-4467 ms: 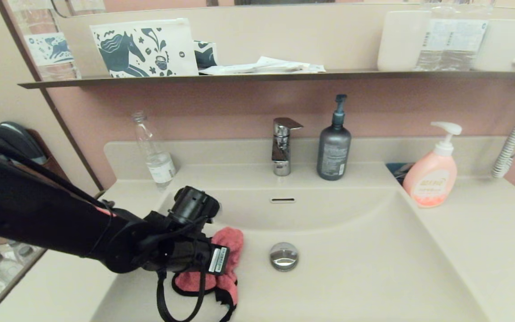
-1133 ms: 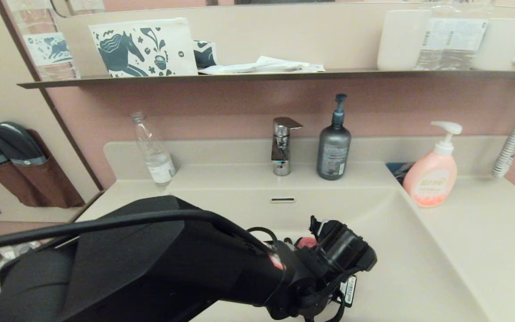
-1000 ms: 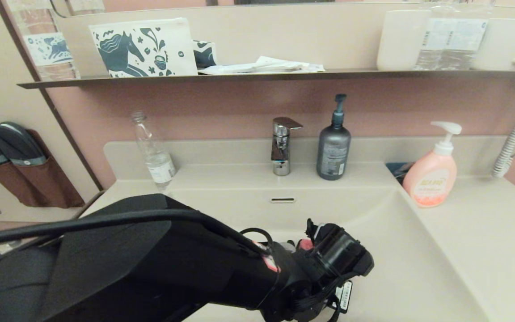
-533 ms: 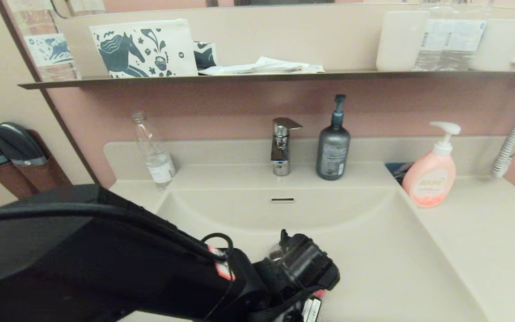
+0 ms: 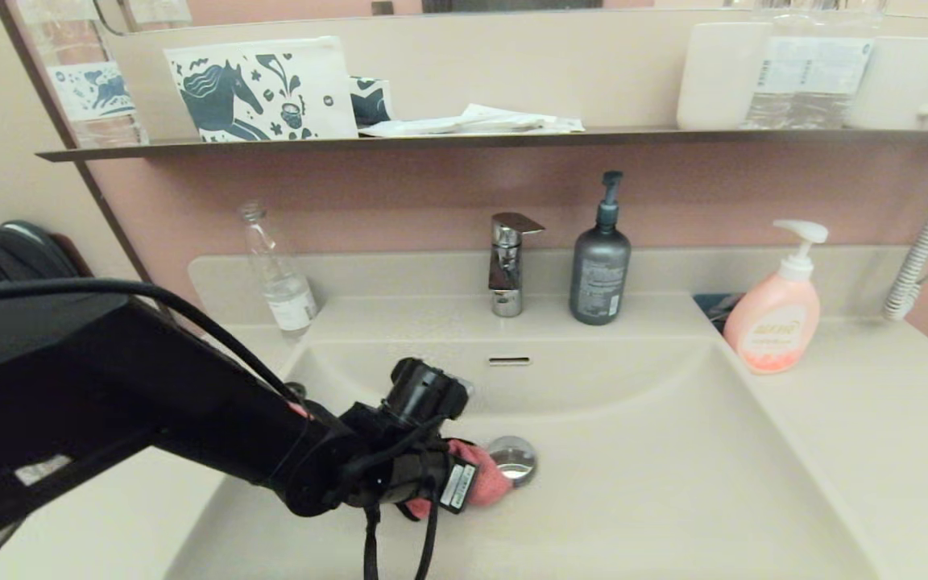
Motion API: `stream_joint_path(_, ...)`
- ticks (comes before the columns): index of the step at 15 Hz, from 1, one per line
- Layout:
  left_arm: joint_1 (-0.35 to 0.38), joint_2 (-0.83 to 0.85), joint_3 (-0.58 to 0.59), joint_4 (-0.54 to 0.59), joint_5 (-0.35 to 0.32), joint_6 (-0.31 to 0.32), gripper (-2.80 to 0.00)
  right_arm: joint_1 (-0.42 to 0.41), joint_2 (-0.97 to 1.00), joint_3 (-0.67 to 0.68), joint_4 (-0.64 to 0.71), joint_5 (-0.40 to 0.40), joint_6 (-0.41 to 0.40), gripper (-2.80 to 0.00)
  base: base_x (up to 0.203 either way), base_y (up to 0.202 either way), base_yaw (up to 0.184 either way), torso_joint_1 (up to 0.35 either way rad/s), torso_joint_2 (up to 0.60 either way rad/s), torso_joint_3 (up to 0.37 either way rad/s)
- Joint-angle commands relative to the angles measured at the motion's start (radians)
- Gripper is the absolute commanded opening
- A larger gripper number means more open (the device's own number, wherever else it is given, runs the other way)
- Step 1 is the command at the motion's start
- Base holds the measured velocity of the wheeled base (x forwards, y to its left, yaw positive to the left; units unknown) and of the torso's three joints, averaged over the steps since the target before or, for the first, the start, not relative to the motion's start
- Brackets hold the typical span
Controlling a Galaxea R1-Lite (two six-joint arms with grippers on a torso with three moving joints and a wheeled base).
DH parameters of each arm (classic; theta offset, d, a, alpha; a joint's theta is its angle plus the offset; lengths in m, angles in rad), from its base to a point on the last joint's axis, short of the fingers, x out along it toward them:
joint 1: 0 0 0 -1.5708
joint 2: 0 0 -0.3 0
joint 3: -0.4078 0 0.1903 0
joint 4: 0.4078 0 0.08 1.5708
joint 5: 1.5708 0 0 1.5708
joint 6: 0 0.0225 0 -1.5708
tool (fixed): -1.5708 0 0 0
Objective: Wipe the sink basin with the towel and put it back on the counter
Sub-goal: Wipe the sink
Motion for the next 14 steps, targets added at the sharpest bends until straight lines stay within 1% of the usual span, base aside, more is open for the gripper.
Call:
stream_joint_path(1, 0.061, 0.016, 0.008, -0.093, -0.026, 0.038, -2.80, 0.000, 0.001, 0.000, 0.000, 0.000, 0.000, -2.80, 0.000, 0.000, 0.000, 0.000, 0.00, 0.000)
stream_joint_path(3, 0.057, 0.055, 0.004, -0.210, -0.028, 0.042, -2.80, 0.000, 0.001, 0.000, 0.000, 0.000, 0.000, -2.80, 0.000, 0.000, 0.000, 0.000, 0.00, 0.000)
stream_joint_path(5, 0.046, 0.076, -0.014, -0.266, -0.026, 0.039, -2.80, 0.000, 0.001, 0.000, 0.000, 0.000, 0.000, -2.80, 0.000, 0.000, 0.000, 0.000, 0.00, 0.000)
stream_joint_path(7, 0.023, 0.078, -0.037, -0.272, -0.015, 0.020, -2.80, 0.000, 0.001, 0.000, 0.000, 0.000, 0.000, -2.80, 0.000, 0.000, 0.000, 0.000, 0.00, 0.000)
stream_joint_path(10, -0.030, 0.078, -0.094, -0.268, 0.026, -0.054, -2.80, 0.000, 0.001, 0.000, 0.000, 0.000, 0.000, -2.80, 0.000, 0.000, 0.000, 0.000, 0.00, 0.000)
stream_joint_path(13, -0.102, 0.086, -0.141, -0.265, 0.088, -0.125, -2.80, 0.000, 0.001, 0.000, 0.000, 0.000, 0.000, -2.80, 0.000, 0.000, 0.000, 0.000, 0.00, 0.000)
stream_joint_path(14, -0.122, 0.088, -0.154, -0.265, 0.097, -0.134, -2.80, 0.000, 0.001, 0.000, 0.000, 0.000, 0.000, -2.80, 0.000, 0.000, 0.000, 0.000, 0.00, 0.000)
